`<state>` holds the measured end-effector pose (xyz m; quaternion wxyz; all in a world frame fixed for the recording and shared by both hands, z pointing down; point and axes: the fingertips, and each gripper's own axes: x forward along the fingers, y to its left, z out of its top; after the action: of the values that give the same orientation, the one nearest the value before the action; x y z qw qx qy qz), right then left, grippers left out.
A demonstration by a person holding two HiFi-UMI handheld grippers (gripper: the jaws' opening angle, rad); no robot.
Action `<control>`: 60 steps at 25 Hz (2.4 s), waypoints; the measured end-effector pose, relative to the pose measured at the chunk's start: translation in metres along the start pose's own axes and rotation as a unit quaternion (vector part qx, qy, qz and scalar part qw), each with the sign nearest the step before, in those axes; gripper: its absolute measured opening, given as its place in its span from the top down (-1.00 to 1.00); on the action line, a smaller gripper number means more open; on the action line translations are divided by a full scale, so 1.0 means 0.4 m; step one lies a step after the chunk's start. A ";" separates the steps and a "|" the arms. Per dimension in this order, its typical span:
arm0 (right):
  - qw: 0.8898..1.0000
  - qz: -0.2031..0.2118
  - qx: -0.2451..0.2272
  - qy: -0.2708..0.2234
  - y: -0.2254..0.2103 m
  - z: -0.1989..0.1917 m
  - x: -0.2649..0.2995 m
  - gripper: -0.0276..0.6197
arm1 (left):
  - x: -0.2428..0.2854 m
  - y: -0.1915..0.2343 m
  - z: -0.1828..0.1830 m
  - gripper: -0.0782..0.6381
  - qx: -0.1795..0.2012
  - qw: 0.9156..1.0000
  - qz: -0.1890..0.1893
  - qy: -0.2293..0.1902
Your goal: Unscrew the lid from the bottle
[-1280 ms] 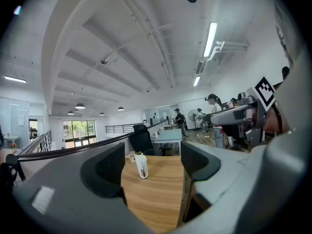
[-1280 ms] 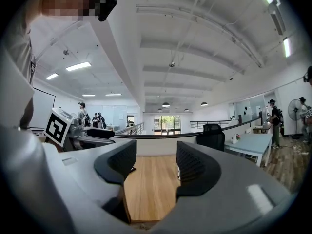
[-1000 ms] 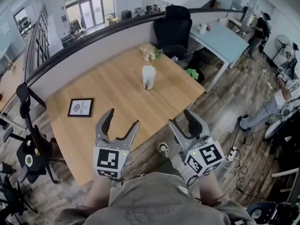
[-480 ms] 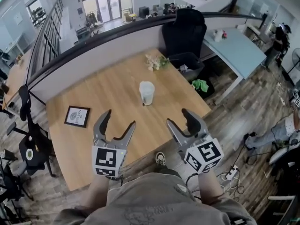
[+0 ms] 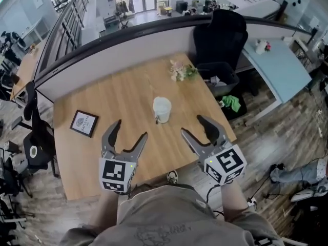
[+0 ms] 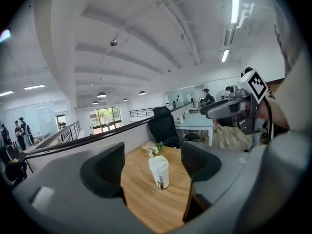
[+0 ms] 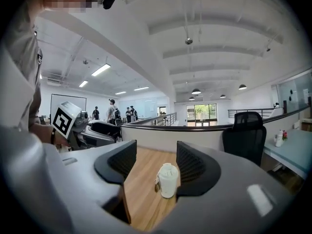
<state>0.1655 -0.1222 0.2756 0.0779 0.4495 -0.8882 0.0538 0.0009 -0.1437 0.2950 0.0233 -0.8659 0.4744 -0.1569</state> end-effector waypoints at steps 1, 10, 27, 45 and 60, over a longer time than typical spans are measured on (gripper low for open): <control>1.000 0.008 -0.002 0.002 -0.013 -0.003 0.014 0.17 | 0.013 0.002 -0.002 -0.23 0.001 1.000 0.004 0.004; 0.999 0.042 0.023 0.000 -0.079 -0.017 0.099 0.17 | 0.074 0.001 -0.017 -0.24 0.002 0.999 0.010 0.031; 0.993 0.084 0.028 0.083 -0.099 -0.165 0.365 0.00 | 0.335 -0.027 -0.248 -0.36 -0.018 0.991 -0.078 0.106; 0.984 0.074 -0.039 0.156 -0.149 -0.428 0.569 -0.16 | 0.619 -0.104 -0.526 -0.43 -0.047 0.978 -0.171 0.107; 0.982 0.142 -0.019 0.122 -0.133 -0.441 0.583 -0.16 | 0.663 -0.128 -0.551 -0.24 -0.009 0.966 -0.249 0.072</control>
<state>0.0882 -0.3088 0.4939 0.1860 0.3077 -0.9276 0.1016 0.1106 -0.3116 0.5804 -0.0585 -0.9433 0.2460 -0.2149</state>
